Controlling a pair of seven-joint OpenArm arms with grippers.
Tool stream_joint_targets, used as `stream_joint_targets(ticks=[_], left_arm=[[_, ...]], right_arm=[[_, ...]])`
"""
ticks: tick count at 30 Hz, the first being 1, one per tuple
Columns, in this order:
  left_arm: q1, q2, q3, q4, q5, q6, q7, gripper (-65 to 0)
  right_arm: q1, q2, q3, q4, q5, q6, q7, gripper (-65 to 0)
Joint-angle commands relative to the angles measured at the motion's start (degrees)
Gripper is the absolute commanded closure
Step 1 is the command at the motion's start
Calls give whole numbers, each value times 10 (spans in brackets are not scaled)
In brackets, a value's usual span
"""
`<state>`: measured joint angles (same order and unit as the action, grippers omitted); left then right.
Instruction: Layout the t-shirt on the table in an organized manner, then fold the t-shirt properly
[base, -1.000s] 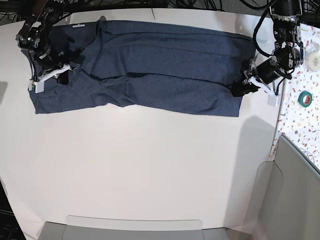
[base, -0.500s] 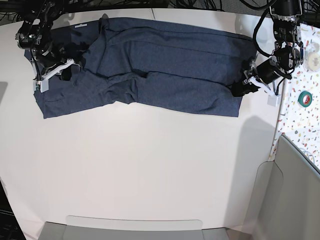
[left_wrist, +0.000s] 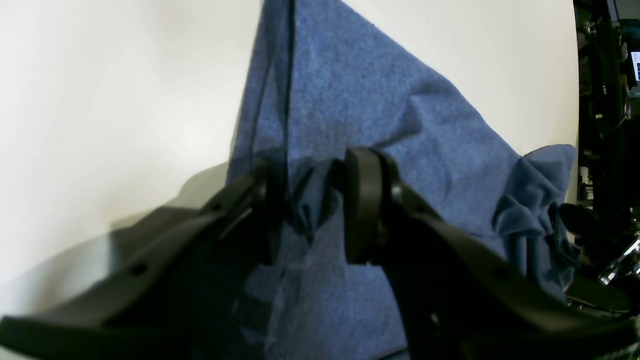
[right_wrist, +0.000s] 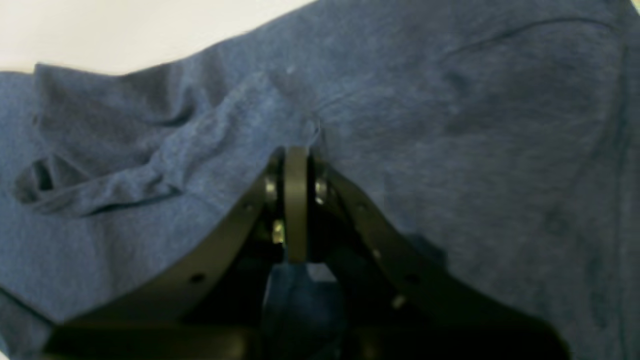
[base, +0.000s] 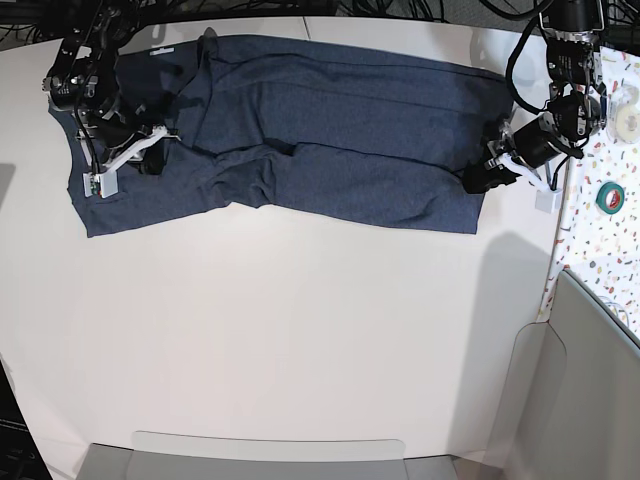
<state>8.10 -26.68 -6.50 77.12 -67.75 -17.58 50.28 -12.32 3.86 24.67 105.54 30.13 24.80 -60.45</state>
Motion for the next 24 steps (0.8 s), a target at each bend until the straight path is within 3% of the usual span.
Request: stream_joint_targets(ticks=[1, 5, 8, 24], left_arm=[[-2, -8, -4, 3, 8, 3, 5, -199], [-2, -8, -4, 3, 8, 3, 5, -199], [-2, -8, -4, 3, 8, 3, 5, -199], [-2, -8, -4, 3, 8, 3, 5, -199]], right_arm=[[8, 5, 2, 15, 10, 0, 11, -53], [9, 5, 2, 24, 10, 0, 11, -205], [10, 5, 3, 24, 10, 0, 11, -274], [37, 4, 3, -69, 10, -2, 11, -284]])
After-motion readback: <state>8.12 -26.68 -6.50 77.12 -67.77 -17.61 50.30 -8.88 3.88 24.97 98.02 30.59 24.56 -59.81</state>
